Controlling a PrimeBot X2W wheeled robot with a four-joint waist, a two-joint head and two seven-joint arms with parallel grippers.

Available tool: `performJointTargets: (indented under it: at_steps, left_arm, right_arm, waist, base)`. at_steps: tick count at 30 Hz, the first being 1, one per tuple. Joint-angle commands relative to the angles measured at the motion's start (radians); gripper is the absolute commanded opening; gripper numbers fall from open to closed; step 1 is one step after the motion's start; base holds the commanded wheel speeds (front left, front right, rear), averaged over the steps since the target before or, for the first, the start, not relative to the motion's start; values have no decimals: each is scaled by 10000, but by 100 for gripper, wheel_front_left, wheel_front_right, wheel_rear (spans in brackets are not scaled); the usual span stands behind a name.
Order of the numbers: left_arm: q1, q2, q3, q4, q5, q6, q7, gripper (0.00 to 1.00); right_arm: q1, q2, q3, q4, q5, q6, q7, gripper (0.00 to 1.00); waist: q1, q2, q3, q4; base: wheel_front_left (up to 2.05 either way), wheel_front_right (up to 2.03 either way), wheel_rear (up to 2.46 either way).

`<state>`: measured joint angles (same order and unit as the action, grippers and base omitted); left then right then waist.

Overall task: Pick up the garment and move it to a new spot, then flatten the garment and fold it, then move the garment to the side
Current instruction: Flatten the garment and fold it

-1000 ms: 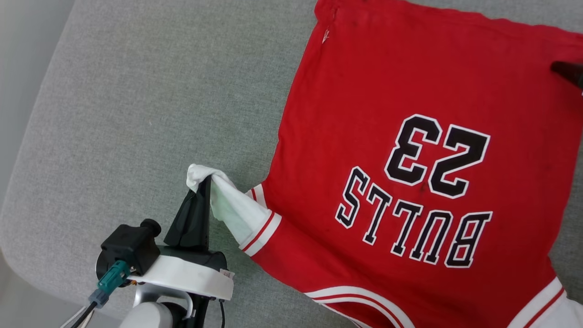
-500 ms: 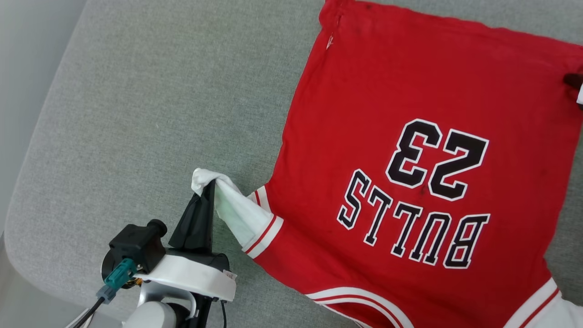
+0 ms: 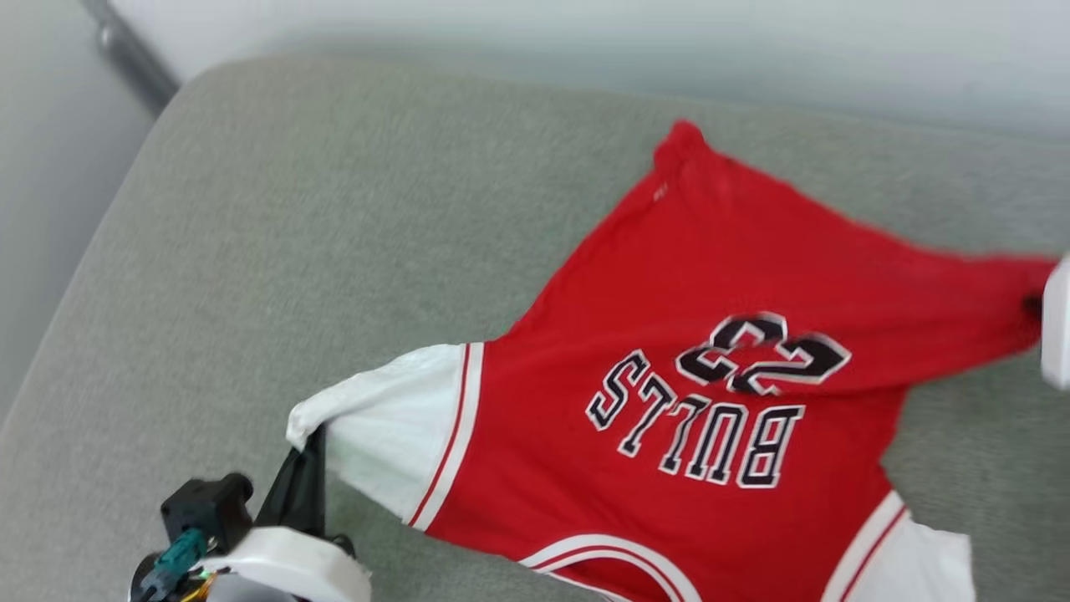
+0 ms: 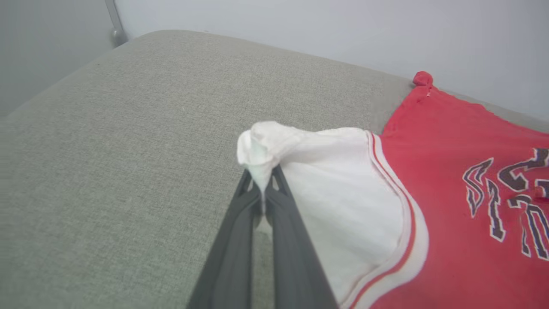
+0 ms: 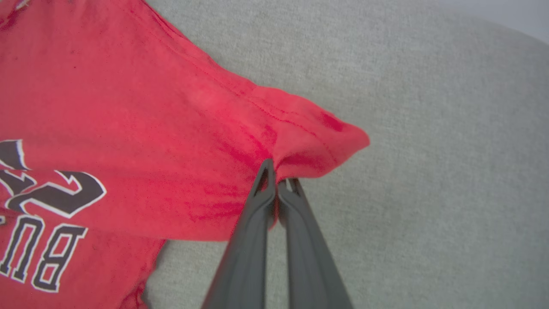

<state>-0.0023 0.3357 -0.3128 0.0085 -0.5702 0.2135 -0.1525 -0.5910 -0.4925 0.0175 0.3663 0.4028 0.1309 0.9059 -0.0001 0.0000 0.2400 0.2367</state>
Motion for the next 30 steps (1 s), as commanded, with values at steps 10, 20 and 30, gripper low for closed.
performJointTargets:
  at_steps: [10, 20, 30]
  left_arm:
    - [1094, 525, 511, -132, -329, 452, 333, 0]
    - [1318, 621, 642, -325, -448, 596, 403, 0]
    - [1046, 677, 507, -576, -340, 661, 492, 0]
  right_arm:
    - [5825, 436, -795, -3062, 487, -3, 2255, 0]
    - [8677, 2335, -1822, -4431, 543, -3, 2773, 90]
    - [7762, 3219, -2597, -4057, -171, -1, -1923, 100]
  waist:
    - [1, 0, -1672, -1973]
    - [1, 0, -1730, -2506]
    - [1, 0, -1650, -2653]
  base:
    - [0, 0, 0]
    - [0, 0, 0]
    - [0, 0, 0]
